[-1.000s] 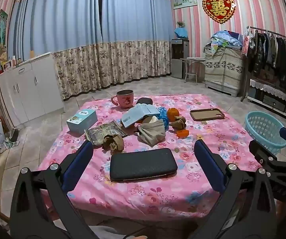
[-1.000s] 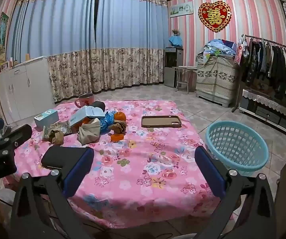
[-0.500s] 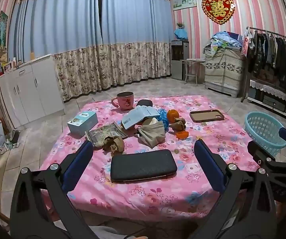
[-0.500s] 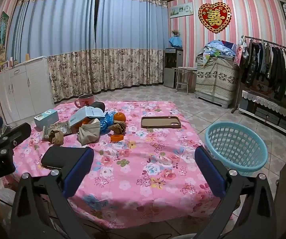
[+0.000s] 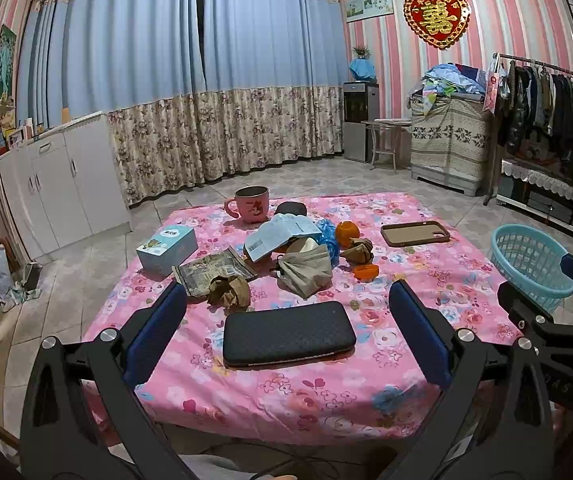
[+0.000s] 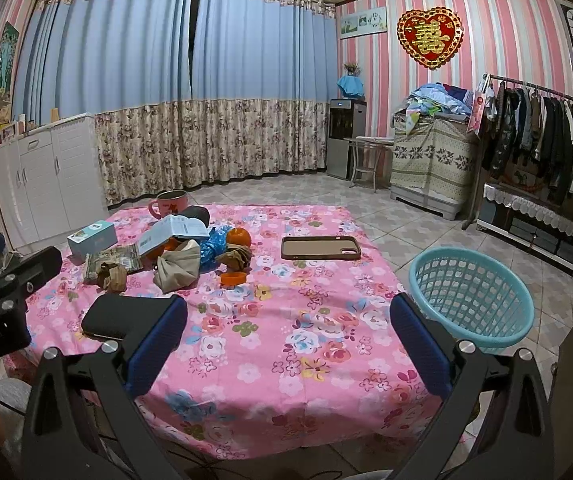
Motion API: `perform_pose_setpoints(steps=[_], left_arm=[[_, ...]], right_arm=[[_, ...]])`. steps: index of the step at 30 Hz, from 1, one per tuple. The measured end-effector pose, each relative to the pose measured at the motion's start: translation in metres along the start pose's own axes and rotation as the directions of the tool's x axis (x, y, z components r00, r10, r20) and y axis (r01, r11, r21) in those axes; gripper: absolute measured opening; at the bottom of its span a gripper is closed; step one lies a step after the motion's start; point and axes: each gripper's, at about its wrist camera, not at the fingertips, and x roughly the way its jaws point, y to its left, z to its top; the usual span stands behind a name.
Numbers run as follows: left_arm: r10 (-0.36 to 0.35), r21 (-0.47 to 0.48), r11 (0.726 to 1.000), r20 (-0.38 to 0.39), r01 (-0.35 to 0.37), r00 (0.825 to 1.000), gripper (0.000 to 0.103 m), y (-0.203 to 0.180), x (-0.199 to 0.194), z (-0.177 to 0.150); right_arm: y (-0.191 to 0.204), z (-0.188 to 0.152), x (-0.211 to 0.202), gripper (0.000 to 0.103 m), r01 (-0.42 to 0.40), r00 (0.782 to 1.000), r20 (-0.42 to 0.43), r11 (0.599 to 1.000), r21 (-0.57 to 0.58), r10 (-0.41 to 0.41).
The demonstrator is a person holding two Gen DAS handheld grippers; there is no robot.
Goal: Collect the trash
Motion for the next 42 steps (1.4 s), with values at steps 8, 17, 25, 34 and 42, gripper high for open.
perform_pose_setpoints(steps=[8,17,25,34,42], left_arm=[[0.001,0.002,1.0,0.003,-0.001,1.0,0.098,0.0,0.001,-0.001],[0.002,0.002,1.0,0.004,-0.002,1.0,0.098,0.0,0.0,-0.001],[0.002,0.002,1.0,0.005,-0.002,1.0,0.098,-0.001,0.0,-0.001],[0.003,0.002,1.0,0.006,-0.003,1.0,0.098,-0.001,-0.001,-0.001],[0.003,0.003,1.0,0.009,-0.003,1.0,0.098,-0.001,0.0,-0.001]], right_arm=[[0.0,0.0,0.0,0.099,0.0,1.0,-0.001,1.0,-0.003,0.0],[0.002,-0.003,-0.002,0.099,0.002,1.0,0.003,1.0,-0.004,-0.002],[0.001,0.003,-0.006,0.099,0.003,1.0,0.004,1.0,-0.003,-0.003],[0.0,0.001,-0.004,0.099,0.004,1.0,0.007,1.0,-0.005,-0.004],[-0.006,0.005,-0.005,0.099,0.003,1.0,0.011,1.0,-0.004,-0.003]])
